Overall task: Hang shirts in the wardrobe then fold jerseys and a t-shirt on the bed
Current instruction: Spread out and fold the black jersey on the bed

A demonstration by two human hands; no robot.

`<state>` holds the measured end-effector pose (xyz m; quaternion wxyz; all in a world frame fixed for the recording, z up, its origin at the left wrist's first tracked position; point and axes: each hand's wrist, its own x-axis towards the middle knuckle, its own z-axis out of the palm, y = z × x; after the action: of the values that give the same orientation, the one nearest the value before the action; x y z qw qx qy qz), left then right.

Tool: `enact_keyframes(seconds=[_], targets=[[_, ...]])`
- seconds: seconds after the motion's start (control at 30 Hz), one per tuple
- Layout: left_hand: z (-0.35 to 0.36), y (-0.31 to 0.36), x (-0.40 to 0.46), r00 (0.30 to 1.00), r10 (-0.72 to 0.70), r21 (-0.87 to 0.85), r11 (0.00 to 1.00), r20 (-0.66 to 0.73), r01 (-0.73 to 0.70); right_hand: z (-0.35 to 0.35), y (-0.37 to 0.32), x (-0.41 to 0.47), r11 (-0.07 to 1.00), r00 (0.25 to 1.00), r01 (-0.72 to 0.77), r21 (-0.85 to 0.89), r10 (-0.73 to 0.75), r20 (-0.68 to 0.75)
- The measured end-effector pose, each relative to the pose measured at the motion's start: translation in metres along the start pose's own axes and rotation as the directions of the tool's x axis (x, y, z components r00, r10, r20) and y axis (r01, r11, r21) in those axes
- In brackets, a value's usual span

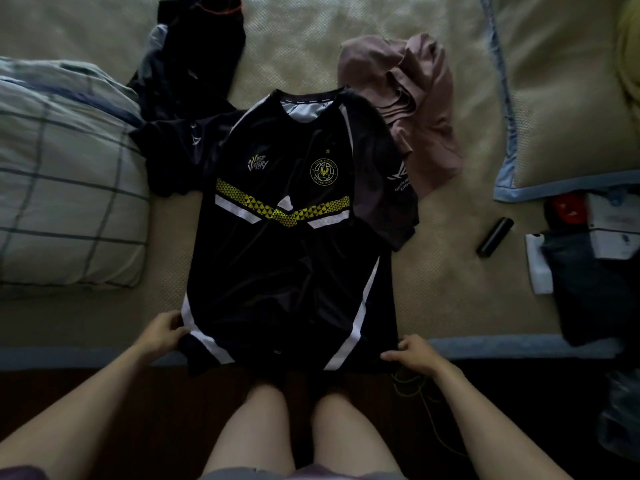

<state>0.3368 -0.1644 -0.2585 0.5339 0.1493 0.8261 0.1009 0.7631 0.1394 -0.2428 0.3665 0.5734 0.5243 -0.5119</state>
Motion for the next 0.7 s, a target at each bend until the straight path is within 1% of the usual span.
enact_keyframes(seconds=[0.07,0.1,0.17,0.2,0.23,0.27,0.33,0.37,0.43,0.53,0.57,0.6,0.7], targets=[[0.004,-0.007,-0.002,0.999,0.014,0.015,1.000,-0.040,-0.013,0.009,0.008,0.000,0.990,0.997,0.007,0.139,0.004,-0.076],[0.006,-0.012,-0.001,0.998,0.022,0.029,0.999,-0.053,-0.021,0.013,0.009,0.000,0.970,0.995,-0.003,0.245,0.027,-0.095],[0.012,-0.018,0.000,0.997,0.037,0.033,0.999,-0.070,-0.035,0.020,0.005,-0.007,0.910,0.996,-0.061,0.410,0.082,-0.035],[0.015,-0.018,0.000,0.997,0.037,0.020,0.999,-0.072,-0.035,0.025,0.003,-0.008,0.893,0.995,-0.098,0.440,0.104,0.011],[0.017,-0.018,0.000,0.998,0.018,0.000,1.000,-0.055,-0.018,0.029,0.004,-0.006,0.903,0.993,-0.120,0.411,0.114,0.039],[0.020,-0.017,0.000,1.000,-0.011,-0.021,1.000,-0.028,0.010,0.033,0.003,-0.004,0.941,0.992,-0.124,0.314,0.122,0.026],[0.023,-0.017,0.000,0.998,-0.057,-0.025,0.998,0.026,0.058,0.037,0.001,0.003,0.991,0.993,-0.074,0.114,0.084,-0.079],[0.024,-0.018,0.001,0.998,-0.060,-0.007,0.998,0.029,0.060,0.038,0.003,0.008,0.998,0.990,-0.062,0.033,0.065,-0.122],[0.025,-0.022,0.005,0.998,-0.067,0.032,0.997,-0.008,0.067,0.035,0.002,0.010,0.984,0.983,-0.094,-0.149,0.068,-0.171],[0.022,-0.024,0.008,0.996,-0.086,0.070,0.994,-0.016,0.086,0.030,-0.008,0.002,0.922,0.978,-0.143,-0.361,0.076,-0.194],[0.020,-0.023,0.008,0.996,-0.093,0.075,0.993,-0.010,0.094,0.030,-0.014,0.001,0.904,0.973,-0.154,-0.398,0.068,-0.221],[0.020,-0.022,0.008,0.995,-0.097,0.078,0.992,-0.007,0.098,0.032,-0.023,-0.001,0.903,0.969,-0.157,-0.400,0.062,-0.241],[0.020,-0.016,0.008,0.993,-0.121,0.070,0.990,-0.011,0.122,0.038,-0.047,0.005,0.943,0.965,-0.117,-0.313,0.033,-0.261]])
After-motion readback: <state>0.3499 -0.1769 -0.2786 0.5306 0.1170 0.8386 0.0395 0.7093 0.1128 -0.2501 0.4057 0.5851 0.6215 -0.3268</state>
